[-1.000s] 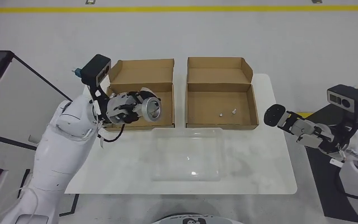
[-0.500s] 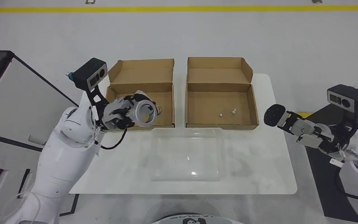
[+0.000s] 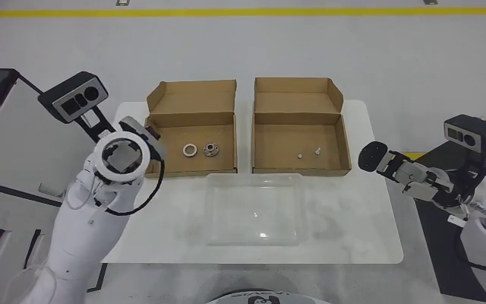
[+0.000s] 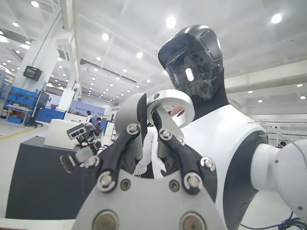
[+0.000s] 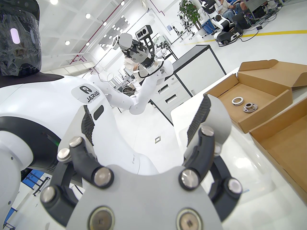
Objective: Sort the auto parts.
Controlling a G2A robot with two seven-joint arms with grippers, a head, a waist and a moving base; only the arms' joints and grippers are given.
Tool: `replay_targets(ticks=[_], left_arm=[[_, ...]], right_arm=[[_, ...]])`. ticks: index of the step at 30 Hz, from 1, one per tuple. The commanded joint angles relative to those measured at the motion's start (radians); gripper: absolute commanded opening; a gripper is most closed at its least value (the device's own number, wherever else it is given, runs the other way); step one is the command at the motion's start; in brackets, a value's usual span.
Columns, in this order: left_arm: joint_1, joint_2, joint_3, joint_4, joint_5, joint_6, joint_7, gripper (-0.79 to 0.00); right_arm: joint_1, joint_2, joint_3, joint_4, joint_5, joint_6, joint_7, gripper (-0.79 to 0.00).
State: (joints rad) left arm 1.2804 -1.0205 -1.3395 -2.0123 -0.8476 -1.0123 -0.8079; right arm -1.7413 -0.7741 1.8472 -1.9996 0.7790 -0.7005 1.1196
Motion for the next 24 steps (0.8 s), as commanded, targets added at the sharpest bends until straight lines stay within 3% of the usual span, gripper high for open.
replay_targets(ticks=[1,13,24], left_arm=[[0.013,-0.007,-0.011,-0.009,-0.019,0.0,0.0,-0.785],[0.066,-0.035,-0.052,-0.042,-0.037,0.0,0.0,-0.785],[0.079,-0.008,-0.024,-0.024,0.126,0.0,0.0,-0.785]], right_arm=[[0.0,0.0,0.0,0.0,0.0,0.0,0.0,0.0],[0.0,0.0,0.0,0.0,0.0,0.0,0.0,0.0],[0.0,0.0,0.0,0.0,0.0,0.0,0.0,0.0]])
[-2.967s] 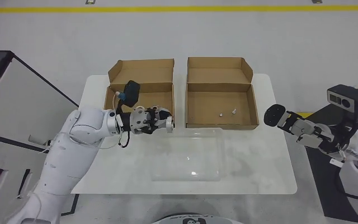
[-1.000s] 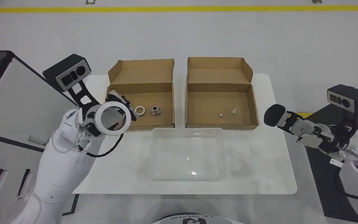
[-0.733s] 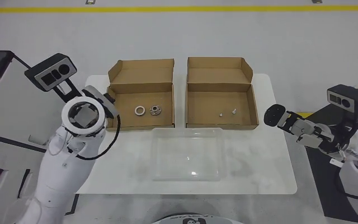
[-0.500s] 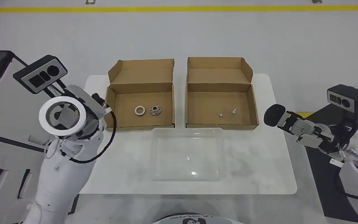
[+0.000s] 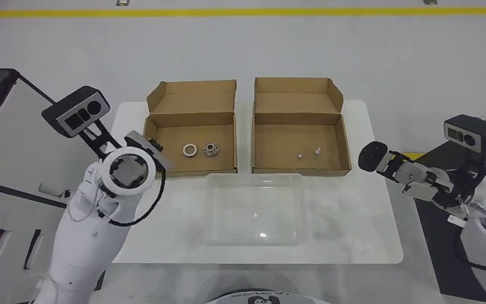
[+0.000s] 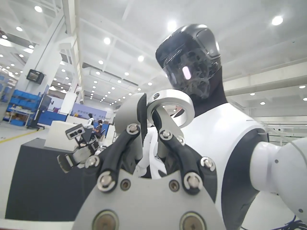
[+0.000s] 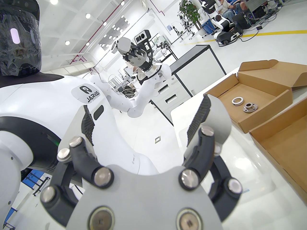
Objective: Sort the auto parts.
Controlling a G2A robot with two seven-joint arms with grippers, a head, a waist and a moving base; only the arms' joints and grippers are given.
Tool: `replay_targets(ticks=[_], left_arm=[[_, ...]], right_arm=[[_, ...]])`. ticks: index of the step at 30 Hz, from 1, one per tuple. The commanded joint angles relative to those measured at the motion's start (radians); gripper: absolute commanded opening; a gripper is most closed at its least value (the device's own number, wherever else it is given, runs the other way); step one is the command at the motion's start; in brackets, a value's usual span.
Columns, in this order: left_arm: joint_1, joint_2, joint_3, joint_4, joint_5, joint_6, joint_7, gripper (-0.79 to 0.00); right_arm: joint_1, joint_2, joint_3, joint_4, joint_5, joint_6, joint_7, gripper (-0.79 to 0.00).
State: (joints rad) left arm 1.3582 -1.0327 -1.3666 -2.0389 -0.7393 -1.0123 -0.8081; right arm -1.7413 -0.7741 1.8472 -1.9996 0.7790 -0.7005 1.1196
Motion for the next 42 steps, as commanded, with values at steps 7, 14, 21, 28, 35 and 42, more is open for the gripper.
replay_targets(ticks=[7,14,21,28,35,42], left_arm=[[0.007,0.022,0.007,0.011,0.039,0.0,0.0,-0.785],[0.023,0.018,0.001,-0.001,-0.107,0.0,0.0,-0.785],[0.039,0.005,-0.021,-0.021,-0.206,0.0,0.0,-0.785],[0.046,0.0,-0.027,-0.019,-0.17,0.0,0.0,-0.785],[0.045,0.014,-0.019,0.005,-0.025,0.0,0.0,-0.785],[0.037,0.026,-0.01,0.013,0.004,0.0,0.0,-0.785]], right_arm=[[0.0,0.0,0.0,0.0,0.0,0.0,0.0,0.0],[0.0,0.0,0.0,0.0,0.0,0.0,0.0,0.0],[0.0,0.0,0.0,0.0,0.0,0.0,0.0,0.0],[0.0,0.0,0.0,0.0,0.0,0.0,0.0,0.0],[0.0,0.0,0.0,0.0,0.0,0.0,0.0,0.0],[0.0,0.0,0.0,0.0,0.0,0.0,0.0,0.0]])
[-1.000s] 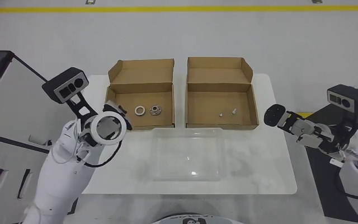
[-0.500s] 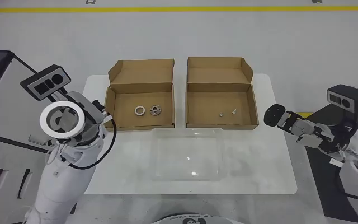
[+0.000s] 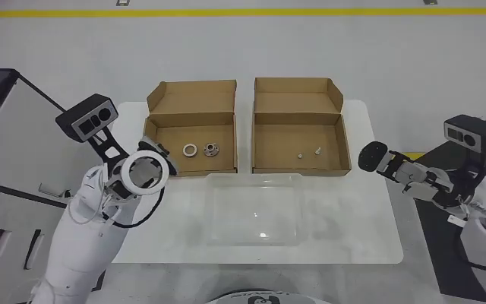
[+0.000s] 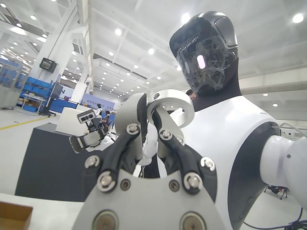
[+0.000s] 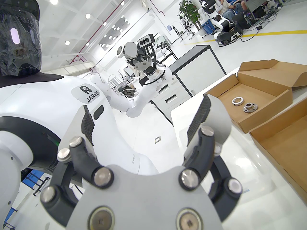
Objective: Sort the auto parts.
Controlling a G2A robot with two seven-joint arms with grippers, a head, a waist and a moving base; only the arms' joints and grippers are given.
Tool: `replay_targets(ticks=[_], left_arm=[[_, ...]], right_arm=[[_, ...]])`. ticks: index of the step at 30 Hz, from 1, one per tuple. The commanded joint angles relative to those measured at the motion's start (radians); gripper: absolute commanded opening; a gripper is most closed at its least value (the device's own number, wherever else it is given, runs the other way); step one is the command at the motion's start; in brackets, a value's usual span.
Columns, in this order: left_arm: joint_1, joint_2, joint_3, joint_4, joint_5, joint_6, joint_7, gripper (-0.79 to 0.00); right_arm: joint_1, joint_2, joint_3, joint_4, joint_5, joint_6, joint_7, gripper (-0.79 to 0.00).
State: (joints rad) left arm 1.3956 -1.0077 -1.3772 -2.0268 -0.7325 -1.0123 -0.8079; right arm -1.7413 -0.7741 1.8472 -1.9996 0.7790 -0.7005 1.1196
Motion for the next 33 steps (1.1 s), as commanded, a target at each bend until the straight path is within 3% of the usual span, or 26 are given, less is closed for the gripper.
replay_targets(ticks=[1,13,33], left_arm=[[-0.002,0.001,0.001,0.002,-0.011,0.0,0.0,-0.785],[-0.004,-0.011,0.0,-0.004,-0.151,0.0,0.0,-0.785],[-0.004,-0.011,0.001,-0.005,-0.154,0.0,0.0,-0.785]], right_arm=[[0.0,0.0,0.0,0.0,0.0,0.0,0.0,0.0],[0.0,0.0,0.0,0.0,0.0,0.0,0.0,0.0],[0.0,0.0,0.0,0.0,0.0,0.0,0.0,0.0]])
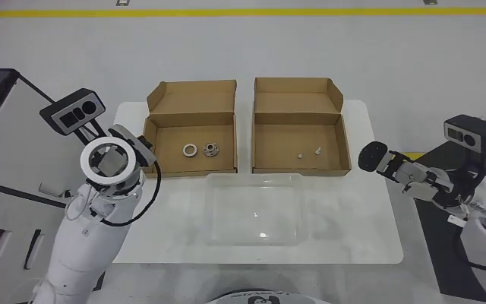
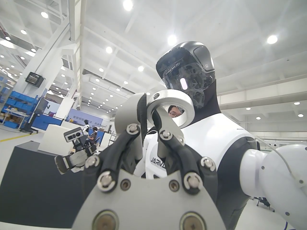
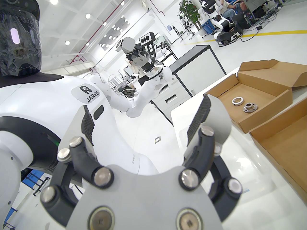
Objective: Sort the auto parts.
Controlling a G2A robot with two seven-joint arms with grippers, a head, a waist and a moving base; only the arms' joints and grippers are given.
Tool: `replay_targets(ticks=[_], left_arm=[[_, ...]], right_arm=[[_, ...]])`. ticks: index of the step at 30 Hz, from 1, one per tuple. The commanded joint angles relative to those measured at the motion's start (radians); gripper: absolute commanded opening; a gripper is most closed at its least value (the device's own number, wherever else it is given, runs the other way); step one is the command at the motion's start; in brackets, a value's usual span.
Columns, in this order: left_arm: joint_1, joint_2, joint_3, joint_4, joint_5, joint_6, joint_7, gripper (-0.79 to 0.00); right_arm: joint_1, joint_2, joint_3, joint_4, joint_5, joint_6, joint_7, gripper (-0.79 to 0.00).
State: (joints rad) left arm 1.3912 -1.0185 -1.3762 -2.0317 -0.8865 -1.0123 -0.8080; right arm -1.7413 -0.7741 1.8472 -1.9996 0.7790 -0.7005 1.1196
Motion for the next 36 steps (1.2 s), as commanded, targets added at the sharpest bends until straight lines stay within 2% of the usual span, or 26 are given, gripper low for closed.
replay_targets(ticks=[1,11,16,18,20,23,26,28,32,36], left_arm=[[0.0,0.0,0.0,0.0,0.0,0.0,0.0,-0.785],[0.0,0.0,0.0,0.0,0.0,0.0,0.0,-0.785],[-0.015,-0.007,-0.017,0.0,0.108,0.086,0.084,-0.785],[-0.027,-0.01,-0.028,0.01,0.205,0.146,0.133,-0.785],[-0.044,-0.015,-0.035,0.006,0.326,0.245,0.207,-0.785],[-0.078,-0.023,-0.022,-0.036,0.482,0.377,0.311,-0.785],[-0.112,-0.029,0.003,-0.046,0.617,0.474,0.358,-0.785],[-0.132,-0.031,0.022,-0.043,0.69,0.54,0.355,-0.785],[-0.17,-0.029,0.068,-0.049,0.867,0.744,0.281,-0.785],[-0.203,-0.03,0.13,-0.061,0.999,0.858,0.21,-0.785]], right_arm=[[0.0,0.0,0.0,0.0,0.0,0.0,0.0,0.0],[0.0,0.0,0.0,0.0,0.0,0.0,0.0,0.0],[0.0,0.0,0.0,0.0,0.0,0.0,0.0,0.0],[0.0,0.0,0.0,0.0,0.0,0.0,0.0,0.0],[0.0,0.0,0.0,0.0,0.0,0.0,0.0,0.0],[0.0,0.0,0.0,0.0,0.0,0.0,0.0,0.0],[0.0,0.0,0.0,0.0,0.0,0.0,0.0,0.0],[0.0,0.0,0.0,0.0,0.0,0.0,0.0,0.0],[0.0,0.0,0.0,0.0,0.0,0.0,0.0,0.0],[0.0,0.0,0.0,0.0,0.0,0.0,0.0,0.0]])
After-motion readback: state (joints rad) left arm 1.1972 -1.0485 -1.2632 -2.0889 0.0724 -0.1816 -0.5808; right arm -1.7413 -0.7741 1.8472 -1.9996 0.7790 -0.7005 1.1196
